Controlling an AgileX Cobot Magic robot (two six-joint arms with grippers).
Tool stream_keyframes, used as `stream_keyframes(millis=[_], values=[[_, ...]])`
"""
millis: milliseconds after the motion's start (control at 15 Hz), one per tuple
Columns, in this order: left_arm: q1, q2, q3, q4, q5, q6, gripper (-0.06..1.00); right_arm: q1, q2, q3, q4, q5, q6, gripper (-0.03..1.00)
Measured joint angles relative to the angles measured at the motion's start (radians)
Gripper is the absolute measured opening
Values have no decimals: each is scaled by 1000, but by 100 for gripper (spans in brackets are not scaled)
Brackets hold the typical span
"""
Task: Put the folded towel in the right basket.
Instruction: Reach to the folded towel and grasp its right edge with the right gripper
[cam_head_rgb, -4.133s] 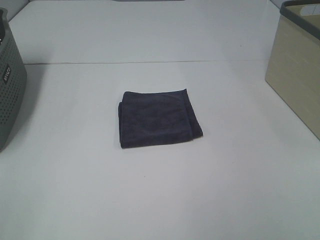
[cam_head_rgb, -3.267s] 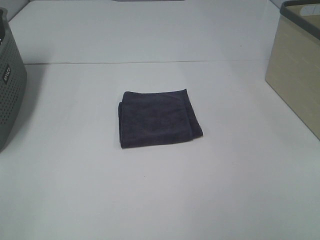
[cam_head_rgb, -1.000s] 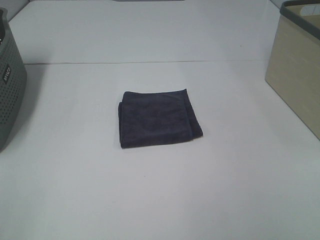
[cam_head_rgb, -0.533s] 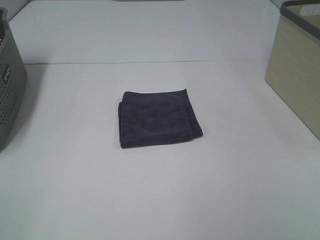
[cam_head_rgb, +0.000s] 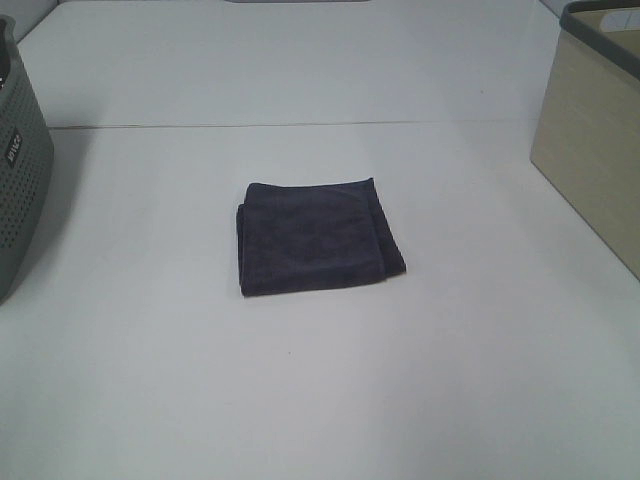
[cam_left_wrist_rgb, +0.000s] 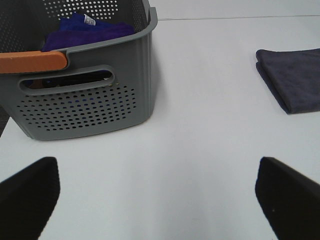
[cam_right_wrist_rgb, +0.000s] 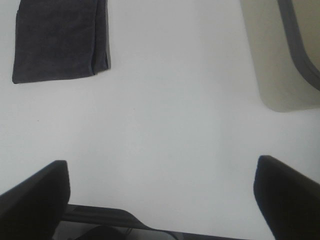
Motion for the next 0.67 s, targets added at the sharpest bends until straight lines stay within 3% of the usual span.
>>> stream_keyframes(millis=[200,400,467,667], values=[[0,0,0,0,0,0,99,0,210,-85,126,-11,-65,95],[0,0,0,0,0,0,99,83,480,-171,238,-156,-83,93],[0,0,0,0,0,0,99,137,674,-277,319,-196,-133,93],[0,0,0,0,0,0,99,149,898,-420,423,-187,-208,93]])
